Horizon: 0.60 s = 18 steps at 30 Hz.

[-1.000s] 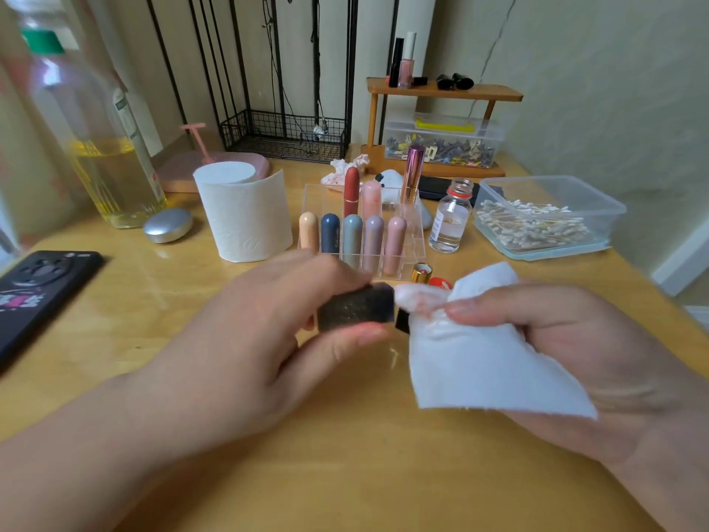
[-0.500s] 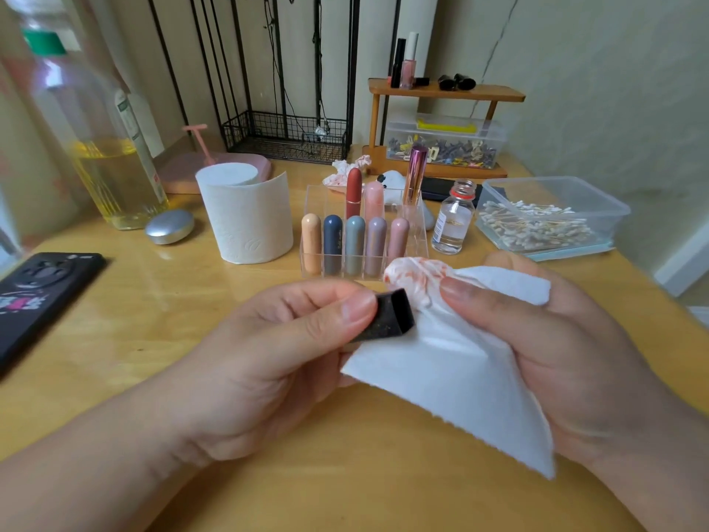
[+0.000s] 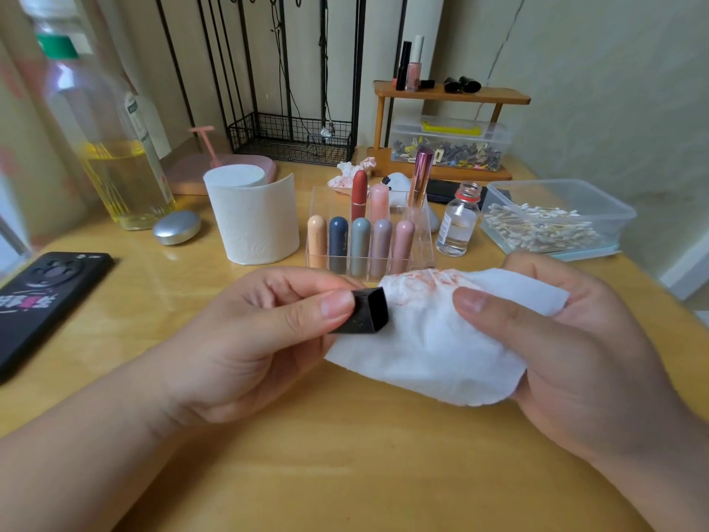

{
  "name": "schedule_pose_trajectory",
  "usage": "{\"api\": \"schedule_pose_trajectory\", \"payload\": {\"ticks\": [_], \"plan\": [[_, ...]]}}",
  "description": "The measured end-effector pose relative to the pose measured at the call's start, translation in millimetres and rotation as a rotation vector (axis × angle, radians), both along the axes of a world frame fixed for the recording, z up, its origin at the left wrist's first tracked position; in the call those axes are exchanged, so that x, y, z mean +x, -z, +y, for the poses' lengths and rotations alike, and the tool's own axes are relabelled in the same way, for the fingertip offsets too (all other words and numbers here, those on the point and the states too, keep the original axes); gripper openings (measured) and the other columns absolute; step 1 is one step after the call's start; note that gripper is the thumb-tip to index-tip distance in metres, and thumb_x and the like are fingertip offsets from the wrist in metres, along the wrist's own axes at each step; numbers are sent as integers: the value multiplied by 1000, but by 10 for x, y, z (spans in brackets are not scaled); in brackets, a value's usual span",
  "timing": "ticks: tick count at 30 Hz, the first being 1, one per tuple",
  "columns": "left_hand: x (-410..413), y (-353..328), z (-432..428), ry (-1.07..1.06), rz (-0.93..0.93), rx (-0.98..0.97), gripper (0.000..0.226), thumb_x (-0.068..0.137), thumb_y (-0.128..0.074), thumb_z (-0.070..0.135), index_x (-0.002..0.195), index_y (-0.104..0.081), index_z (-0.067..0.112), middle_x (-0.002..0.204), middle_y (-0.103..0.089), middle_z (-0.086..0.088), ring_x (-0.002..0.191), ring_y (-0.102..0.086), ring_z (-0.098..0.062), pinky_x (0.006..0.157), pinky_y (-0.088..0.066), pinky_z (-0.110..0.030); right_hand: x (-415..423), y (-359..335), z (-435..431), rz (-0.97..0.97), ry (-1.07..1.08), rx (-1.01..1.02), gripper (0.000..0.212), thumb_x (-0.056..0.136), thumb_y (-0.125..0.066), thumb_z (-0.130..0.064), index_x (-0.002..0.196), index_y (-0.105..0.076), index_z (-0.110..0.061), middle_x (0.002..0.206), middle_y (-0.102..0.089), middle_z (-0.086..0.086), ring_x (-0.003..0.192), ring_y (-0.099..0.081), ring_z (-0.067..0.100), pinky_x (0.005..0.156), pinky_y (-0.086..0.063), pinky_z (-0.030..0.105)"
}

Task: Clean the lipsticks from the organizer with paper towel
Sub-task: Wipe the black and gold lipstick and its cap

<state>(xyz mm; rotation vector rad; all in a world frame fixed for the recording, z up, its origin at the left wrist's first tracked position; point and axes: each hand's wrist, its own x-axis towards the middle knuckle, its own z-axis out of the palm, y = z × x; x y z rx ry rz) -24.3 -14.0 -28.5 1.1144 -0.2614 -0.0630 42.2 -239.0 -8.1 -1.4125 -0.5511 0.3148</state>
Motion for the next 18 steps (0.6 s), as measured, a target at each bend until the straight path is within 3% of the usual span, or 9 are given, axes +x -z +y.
{"api": "schedule_pose_trajectory", "payload": {"ticks": [3,6,9,12,15,18], "plan": [[14,36,-8,20,40,-21,47,80,-80,27,104,-66,-11,108,-69,-23,98,-66,-29,87,-54,-34,25,16,-1,48,-161,-5,21,68,-80,-24,70,-60,-17,72,-59,8,71,-57,27,61,-41,36],[39,59,-15,-19,52,-19,41,77,-82,26,107,-72,0,111,-70,-20,101,-66,-28,87,-55,-35,41,0,2,77,-216,-26,21,66,-79,-16,67,-57,-18,69,-54,8,67,-52,25,57,-39,32],[74,36,-1,-161,93,47,37,69,-87,25,99,-75,6,91,-67,-15,77,-62,-21,73,-54,-27,81,-54,-35,164,-253,0,21,63,-72,1,61,-60,-16,61,-54,7,57,-57,19,49,-43,24],[100,36,-3,-244,128,70,12,81,-77,9,88,-68,7,81,-64,-18,63,-62,-23,63,-54,-28,134,-84,-80,149,-364,-208,19,60,-74,-6,61,-55,-8,59,-50,10,52,-52,19,45,-40,22],[107,70,-7,-248,128,84,11,83,-66,11,92,-59,10,86,-65,-23,71,-67,-29,67,-55,-34,124,-91,-69,94,-499,-438,21,69,-69,-5,60,-53,-14,57,-50,2,50,-50,13,47,-37,20],[102,101,34,-183,99,35,30,81,-63,-2,108,-56,8,99,-65,-26,93,-68,-42,83,-57,-45,82,-107,-38,58,-582,-591,25,73,-66,-9,57,-53,-24,54,-50,-8,49,-48,7,47,-36,19]]}}
